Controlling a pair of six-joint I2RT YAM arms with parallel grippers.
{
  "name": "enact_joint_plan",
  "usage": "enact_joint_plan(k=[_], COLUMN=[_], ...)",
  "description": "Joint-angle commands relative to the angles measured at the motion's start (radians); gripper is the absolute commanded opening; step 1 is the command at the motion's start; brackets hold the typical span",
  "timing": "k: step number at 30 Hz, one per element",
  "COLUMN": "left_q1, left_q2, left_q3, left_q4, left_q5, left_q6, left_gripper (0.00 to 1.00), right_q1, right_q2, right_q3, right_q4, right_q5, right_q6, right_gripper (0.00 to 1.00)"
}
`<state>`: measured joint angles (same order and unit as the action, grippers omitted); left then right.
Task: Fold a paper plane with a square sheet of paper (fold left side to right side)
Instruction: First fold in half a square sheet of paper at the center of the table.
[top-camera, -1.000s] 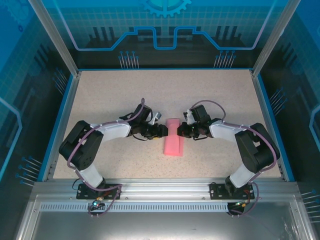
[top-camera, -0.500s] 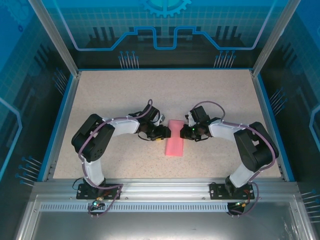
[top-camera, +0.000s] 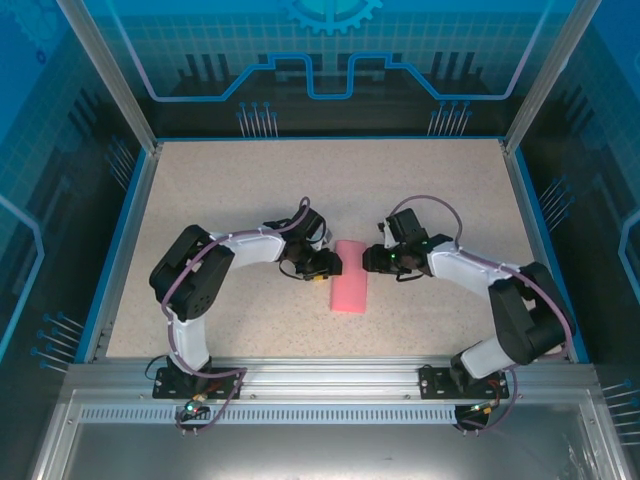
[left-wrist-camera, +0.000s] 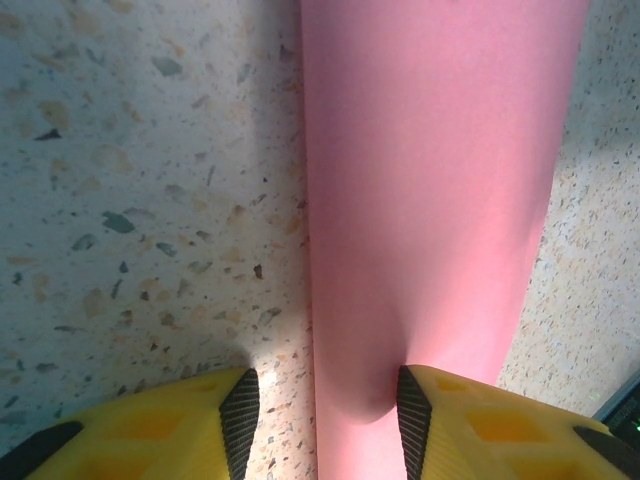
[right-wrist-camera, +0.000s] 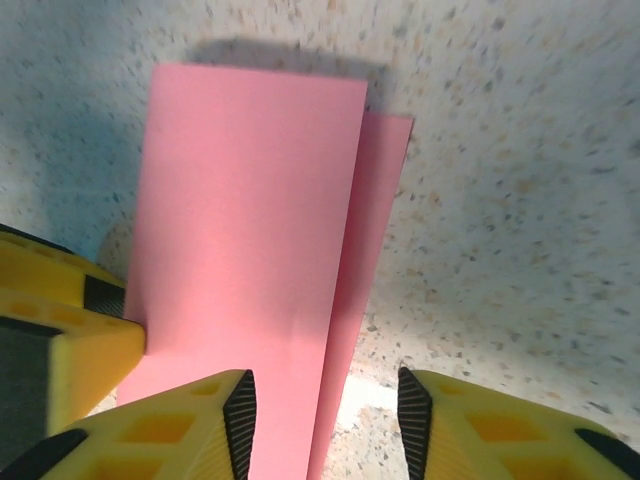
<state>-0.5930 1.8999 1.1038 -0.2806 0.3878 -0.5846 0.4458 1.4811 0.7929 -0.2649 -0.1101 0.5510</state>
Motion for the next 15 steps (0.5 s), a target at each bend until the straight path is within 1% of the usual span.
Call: enact_joint_plan(k=[1, 4, 8, 15], left_q1=[-0.027, -0.036, -0.051, -0.072], left_q2=[0.065, 0.074, 0.089, 0.116], left_q3=[0.018, 0.034, 0.057, 0.104], left_q4=[-0.019, -0.048, -0.076, -0.135], left_q5=[-0.039, -0.060, -0.077, -0.112], left_q6=[0.021, 0.036, 0.055, 0.084], left_gripper=[0.45, 0.45, 0.45, 0.45], right_q1=[-0.003, -0.012, -0.019, -0.022], right_q2=[-0.067, -0.119, -0.168, -0.196], right_q3=[-0.022, -0.040, -0.058, -0.068], right_q4=[-0.063, -0.073, -0.072, -0.057], right_q5=[0.075, 0.089, 0.069, 0.014], right_q6=[-0.021, -0.023, -0.014, 0.003], right_gripper=[0.47, 0.50, 0.51, 0.51])
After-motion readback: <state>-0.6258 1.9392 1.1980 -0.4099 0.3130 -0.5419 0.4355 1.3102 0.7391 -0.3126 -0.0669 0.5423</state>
